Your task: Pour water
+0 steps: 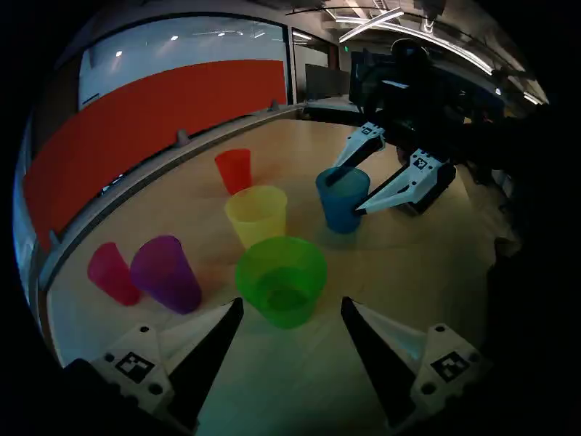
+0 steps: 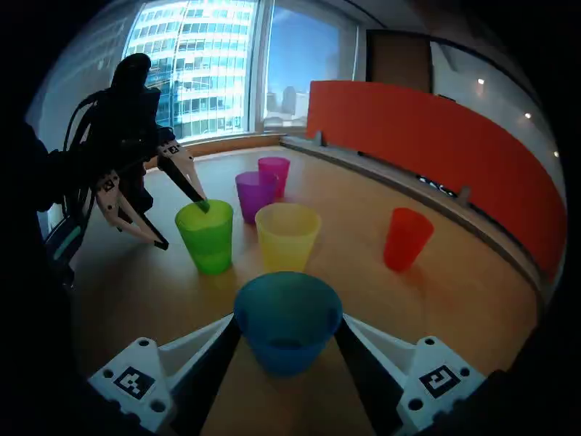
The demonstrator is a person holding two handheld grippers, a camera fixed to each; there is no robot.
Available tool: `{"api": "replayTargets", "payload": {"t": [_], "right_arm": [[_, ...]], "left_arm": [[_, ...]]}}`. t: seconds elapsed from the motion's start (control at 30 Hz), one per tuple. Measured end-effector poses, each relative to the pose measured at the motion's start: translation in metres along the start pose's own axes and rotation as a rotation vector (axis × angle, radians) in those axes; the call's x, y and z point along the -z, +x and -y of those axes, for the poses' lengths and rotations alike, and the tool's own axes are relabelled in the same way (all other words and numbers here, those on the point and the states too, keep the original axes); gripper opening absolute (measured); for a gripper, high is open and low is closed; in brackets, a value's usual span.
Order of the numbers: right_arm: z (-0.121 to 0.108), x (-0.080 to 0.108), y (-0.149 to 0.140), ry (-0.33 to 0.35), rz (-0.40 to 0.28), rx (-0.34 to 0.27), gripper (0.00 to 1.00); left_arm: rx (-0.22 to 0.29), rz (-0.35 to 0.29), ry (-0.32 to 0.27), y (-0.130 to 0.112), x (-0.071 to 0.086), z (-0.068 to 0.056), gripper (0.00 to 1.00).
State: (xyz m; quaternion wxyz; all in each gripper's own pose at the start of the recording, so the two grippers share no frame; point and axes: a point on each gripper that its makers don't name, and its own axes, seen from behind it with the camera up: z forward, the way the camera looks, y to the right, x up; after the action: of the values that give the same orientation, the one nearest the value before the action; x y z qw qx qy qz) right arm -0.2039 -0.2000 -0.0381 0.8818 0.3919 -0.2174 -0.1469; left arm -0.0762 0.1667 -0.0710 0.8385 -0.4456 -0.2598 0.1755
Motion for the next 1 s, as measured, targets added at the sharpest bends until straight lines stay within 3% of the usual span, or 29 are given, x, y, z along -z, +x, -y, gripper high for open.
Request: {"api": "replayTargets", "payload": {"t": [0.37, 0.5, 1.0], "right_arm": [[0.001, 0.005, -0.003, -0.01, -0.007, -0.003, 0.92], [0.002, 0.005, -0.004, -0.015, -0.003, 0.005, 1.0], [0.004, 0.022, -0.006, -0.053, -0.003, -0.003, 1.0]], "left_arm": [[-0.054, 0.035, 0.052, -0.006, -0.003, 0.006, 1.0], [-0.065, 0.047, 0.062, -0.008, -0.003, 0.005, 1.0], [-0.065, 0.035, 0.102, -0.011, 0.011, 0.006, 1.0]]}}
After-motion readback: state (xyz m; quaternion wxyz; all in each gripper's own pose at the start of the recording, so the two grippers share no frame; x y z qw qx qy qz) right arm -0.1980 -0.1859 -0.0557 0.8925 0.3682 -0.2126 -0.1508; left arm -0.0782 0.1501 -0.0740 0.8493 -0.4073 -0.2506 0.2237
